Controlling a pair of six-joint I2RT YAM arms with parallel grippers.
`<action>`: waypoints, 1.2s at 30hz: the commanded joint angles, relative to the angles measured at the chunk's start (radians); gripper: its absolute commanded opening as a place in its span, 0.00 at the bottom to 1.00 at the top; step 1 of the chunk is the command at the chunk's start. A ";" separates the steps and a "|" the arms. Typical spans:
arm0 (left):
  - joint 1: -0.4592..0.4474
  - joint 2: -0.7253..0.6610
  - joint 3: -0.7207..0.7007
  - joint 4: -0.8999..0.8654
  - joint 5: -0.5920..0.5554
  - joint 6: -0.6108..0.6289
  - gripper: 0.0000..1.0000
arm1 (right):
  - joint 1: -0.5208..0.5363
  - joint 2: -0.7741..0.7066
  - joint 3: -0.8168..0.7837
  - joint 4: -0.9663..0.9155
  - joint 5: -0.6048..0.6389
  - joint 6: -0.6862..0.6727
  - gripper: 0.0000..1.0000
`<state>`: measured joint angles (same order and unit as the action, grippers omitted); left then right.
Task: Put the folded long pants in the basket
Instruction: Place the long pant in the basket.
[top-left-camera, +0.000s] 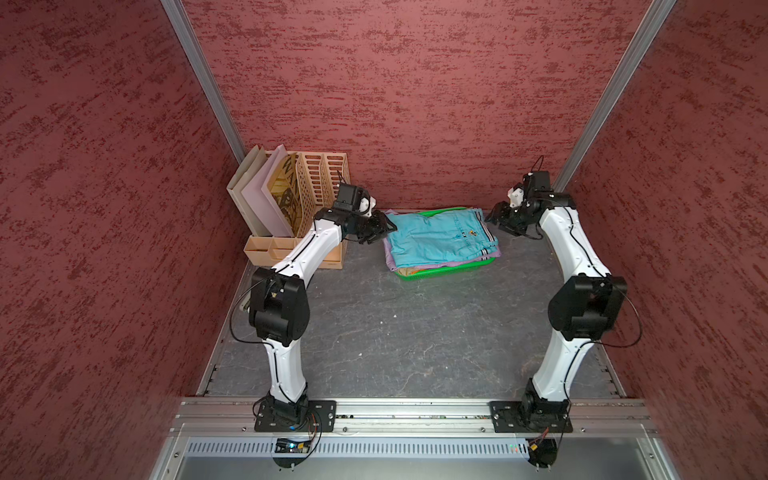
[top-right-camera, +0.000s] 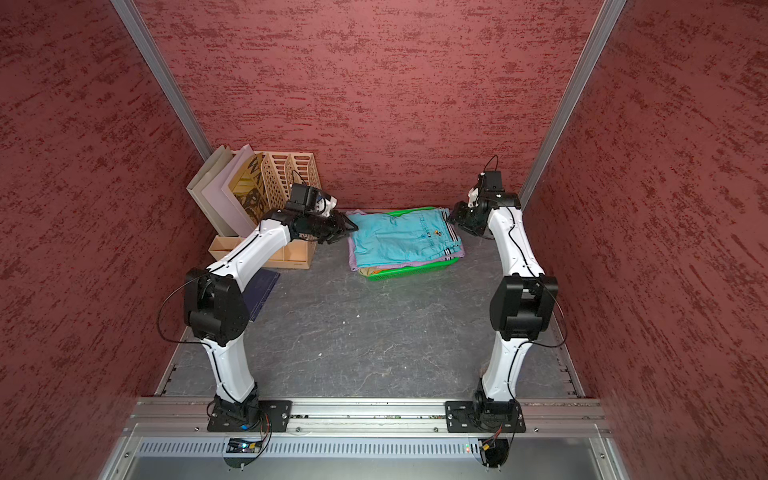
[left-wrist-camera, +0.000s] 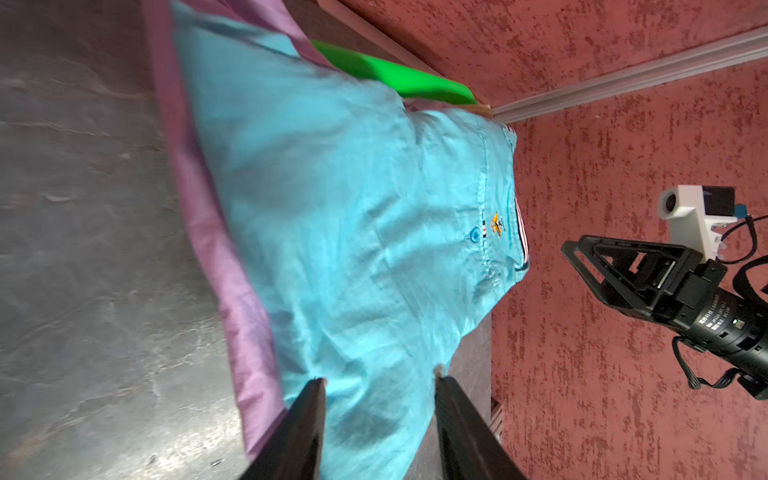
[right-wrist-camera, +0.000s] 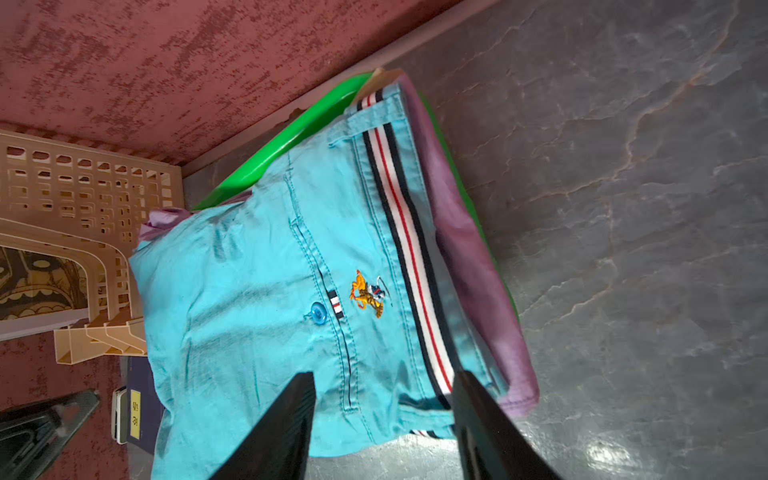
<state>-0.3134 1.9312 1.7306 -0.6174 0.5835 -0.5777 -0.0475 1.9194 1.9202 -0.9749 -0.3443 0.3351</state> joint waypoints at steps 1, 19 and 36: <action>-0.031 0.016 -0.040 0.063 0.051 0.023 0.41 | -0.004 -0.023 -0.100 0.103 -0.068 0.024 0.52; -0.079 -0.079 -0.303 0.081 0.010 0.114 0.30 | -0.014 0.034 -0.286 0.198 -0.007 0.036 0.17; -0.118 0.059 -0.074 0.099 0.182 0.111 0.19 | 0.021 -0.082 -0.480 0.400 -0.270 0.145 0.19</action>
<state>-0.4053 1.9213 1.7115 -0.5369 0.7254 -0.4709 -0.0334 1.8050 1.5040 -0.5972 -0.6018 0.4747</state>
